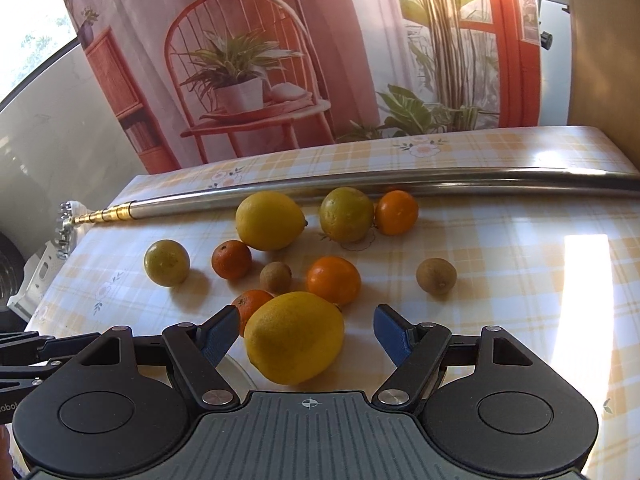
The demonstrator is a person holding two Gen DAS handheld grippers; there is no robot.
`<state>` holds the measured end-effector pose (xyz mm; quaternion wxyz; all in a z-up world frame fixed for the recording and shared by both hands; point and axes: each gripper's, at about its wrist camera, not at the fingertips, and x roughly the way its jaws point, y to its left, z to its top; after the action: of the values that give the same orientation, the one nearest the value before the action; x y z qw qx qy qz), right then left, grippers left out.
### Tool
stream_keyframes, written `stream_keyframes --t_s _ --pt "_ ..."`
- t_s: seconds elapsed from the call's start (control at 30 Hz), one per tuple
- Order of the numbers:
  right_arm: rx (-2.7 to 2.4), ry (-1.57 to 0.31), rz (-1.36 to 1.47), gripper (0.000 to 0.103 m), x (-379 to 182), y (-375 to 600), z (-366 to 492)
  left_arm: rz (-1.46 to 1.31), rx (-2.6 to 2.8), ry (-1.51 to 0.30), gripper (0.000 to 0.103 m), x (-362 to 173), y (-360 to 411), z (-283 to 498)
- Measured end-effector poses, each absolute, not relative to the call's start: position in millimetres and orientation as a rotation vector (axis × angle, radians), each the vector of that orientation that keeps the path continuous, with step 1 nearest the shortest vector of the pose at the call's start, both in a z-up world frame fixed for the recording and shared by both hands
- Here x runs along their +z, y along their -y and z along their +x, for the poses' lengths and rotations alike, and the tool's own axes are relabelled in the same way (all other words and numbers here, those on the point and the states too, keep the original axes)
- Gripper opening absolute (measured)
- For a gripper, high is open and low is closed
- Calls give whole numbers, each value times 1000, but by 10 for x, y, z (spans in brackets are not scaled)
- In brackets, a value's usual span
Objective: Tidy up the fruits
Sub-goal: 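Grasp a tangerine with the left tool while the right tool grasps a large yellow citrus, then carry the tangerine and yellow citrus over the white plate with both tools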
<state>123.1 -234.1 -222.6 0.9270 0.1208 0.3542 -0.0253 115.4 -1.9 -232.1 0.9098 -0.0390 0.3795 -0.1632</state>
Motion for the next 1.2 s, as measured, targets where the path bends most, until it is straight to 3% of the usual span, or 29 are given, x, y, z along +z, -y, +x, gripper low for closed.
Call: stream_keyframes --t_s 0.23,0.53,1.2 --pt "-64 -775 340 64 -2492 2321 1388 -125 -340 -811 34 -2430 -69 1080" --pt "-101 -706 379 58 -2499 2356 1225 -106 -332 -802 34 -2438 -101 1063" --pt "-126 -684 404 56 -2529 2406 1029 -45 -318 -825 34 -2473 -30 1035"
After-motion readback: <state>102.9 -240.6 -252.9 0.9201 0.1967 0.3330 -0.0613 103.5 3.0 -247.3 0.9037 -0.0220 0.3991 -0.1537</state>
